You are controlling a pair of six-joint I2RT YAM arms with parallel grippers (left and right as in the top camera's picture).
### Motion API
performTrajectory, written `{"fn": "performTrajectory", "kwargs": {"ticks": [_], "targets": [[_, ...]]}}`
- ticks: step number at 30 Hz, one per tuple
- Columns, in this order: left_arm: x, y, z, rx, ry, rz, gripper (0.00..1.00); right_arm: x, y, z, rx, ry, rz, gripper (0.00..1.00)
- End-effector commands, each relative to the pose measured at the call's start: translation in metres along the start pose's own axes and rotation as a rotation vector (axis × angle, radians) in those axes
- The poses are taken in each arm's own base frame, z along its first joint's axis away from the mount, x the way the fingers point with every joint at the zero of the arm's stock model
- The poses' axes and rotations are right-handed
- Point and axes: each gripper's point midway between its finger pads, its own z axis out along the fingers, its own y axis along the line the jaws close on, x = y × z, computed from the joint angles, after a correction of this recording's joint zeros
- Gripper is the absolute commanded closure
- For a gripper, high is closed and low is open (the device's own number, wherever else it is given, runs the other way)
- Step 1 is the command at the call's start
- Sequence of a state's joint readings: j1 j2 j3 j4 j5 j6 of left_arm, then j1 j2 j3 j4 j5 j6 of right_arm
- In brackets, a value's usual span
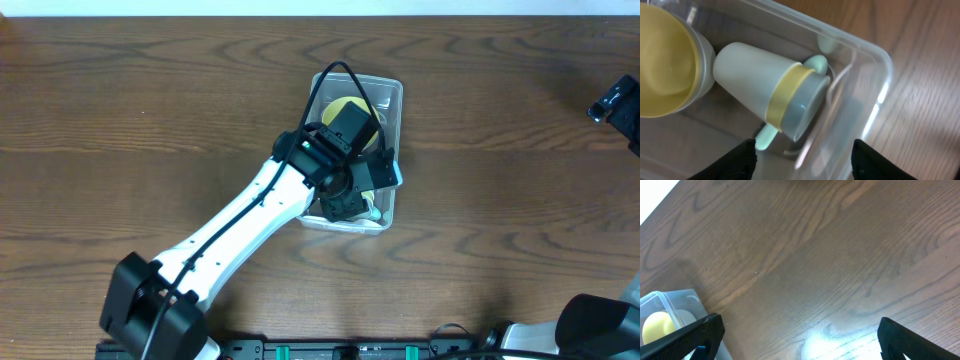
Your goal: Pack container
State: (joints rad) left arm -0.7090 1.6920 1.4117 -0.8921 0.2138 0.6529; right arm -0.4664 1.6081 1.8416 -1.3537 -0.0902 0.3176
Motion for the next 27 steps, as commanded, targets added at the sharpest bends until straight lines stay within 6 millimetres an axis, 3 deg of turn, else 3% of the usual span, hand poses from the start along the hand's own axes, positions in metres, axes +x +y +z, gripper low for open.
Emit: {"fn": "performTrajectory", "kwargs": {"ticks": [1,6,17,22,27], "targets": [[0.002,0.0,0.017,0.021,0.023,-0.123,0.35,0.0,-0.001,-0.004,-0.001,-0.009,-0.009,0.01],[0.007,0.003,0.025,0.018,0.051,-0.129,0.3,0.0,-0.001,-0.004,-0.001,-0.009,-0.009,0.01],[0.039,0.013,0.052,-0.039,0.19,-0.004,0.31,0.0,-0.001,-0.004,-0.001,-0.009,-0.009,0.01],[0.04,0.018,0.06,-0.061,0.189,-0.002,0.32,0.0,-0.001,-0.004,-0.001,-0.009,-0.009,0.01],[0.029,0.026,0.063,-0.092,0.143,0.002,0.32,0.0,-0.001,-0.004,-0.001,-0.009,-0.009,0.01]]}}
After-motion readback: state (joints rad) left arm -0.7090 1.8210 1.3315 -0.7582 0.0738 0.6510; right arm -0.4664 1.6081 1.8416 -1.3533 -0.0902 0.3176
